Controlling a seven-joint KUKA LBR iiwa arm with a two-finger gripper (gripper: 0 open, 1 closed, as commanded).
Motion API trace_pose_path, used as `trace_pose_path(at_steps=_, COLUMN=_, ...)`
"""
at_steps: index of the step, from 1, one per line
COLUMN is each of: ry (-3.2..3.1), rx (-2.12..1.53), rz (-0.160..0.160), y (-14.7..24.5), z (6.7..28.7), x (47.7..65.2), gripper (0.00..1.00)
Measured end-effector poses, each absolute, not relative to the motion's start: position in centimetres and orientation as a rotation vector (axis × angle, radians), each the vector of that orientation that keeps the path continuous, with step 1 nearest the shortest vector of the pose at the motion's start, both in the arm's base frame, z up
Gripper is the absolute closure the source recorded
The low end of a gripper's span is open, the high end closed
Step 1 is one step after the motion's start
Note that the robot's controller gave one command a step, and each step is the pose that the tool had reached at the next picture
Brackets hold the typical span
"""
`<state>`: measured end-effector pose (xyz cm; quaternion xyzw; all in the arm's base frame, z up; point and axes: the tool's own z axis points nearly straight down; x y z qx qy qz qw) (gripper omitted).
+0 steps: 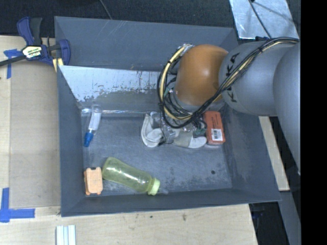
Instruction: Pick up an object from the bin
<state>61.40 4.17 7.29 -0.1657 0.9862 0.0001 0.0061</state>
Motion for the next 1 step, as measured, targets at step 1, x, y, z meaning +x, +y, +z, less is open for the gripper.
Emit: trace_pose_path(at_steps=1, ry=3.087, rx=-0.517, rz=0.001, y=4.18, z=7.29, x=61.4, gripper=1.0)
